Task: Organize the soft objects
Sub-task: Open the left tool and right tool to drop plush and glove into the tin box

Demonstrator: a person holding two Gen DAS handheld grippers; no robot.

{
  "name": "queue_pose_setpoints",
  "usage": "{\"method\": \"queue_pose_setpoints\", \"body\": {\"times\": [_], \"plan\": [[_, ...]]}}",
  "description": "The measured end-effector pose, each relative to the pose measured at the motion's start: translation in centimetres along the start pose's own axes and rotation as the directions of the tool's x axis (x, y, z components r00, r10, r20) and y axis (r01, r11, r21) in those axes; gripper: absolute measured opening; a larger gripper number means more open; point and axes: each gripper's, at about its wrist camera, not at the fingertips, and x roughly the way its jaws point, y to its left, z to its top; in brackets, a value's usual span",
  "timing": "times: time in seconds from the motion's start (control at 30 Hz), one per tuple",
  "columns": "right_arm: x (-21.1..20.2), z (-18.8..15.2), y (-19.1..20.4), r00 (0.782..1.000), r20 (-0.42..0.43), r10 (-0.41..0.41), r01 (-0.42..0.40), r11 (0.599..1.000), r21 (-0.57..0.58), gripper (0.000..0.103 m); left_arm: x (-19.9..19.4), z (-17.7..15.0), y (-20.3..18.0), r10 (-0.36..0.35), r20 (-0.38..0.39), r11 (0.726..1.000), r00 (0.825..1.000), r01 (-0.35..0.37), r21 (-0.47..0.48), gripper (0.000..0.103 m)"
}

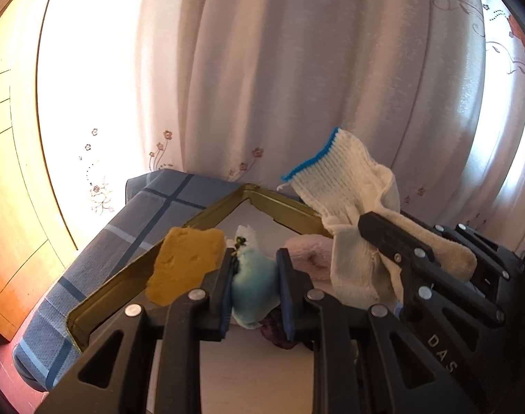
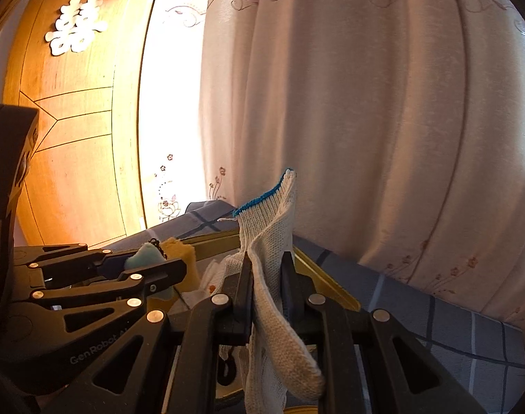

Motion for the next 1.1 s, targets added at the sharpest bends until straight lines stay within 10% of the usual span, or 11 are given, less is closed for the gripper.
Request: {"method": "queue_pose_setpoints", "body": {"times": [0.23, 0.33, 0.57, 1.1], "plan": [[1.1, 0.0, 1.1, 0.999, -0.035, 0.019, -0.02, 1.0, -0.014, 0.017, 0.5, -0.3, 1.6, 0.035, -0.015, 0.999, 0.999, -0.036, -0.03, 0.025], [1.8, -0.1, 1.3, 0.996, -0.064, 0.069, -0.069, 0.998, 0.006, 0.034, 0.3, -0.4, 2.3, 0.056, -0.01, 0.997, 0.998, -0.057, -0.055, 0.032], [0.5, -0.7, 0.2, 0.998, -0.035, 0.054, -0.052, 0.997, 0.063, 0.066, -0.6, -0.5, 3.1, 0.056, 0.03, 0.993, 0.998, -0.053, -0.108, 0.073], [-8.8, -10.9, -15.4, 0.972, -0.112, -0.204, 0.228, 0.933, 0.277, 0.067, -2.0, -3.2, -7.6, -0.093, 0.022, 0.994, 0.995, 0.092, 0.058, 0.089]]}}
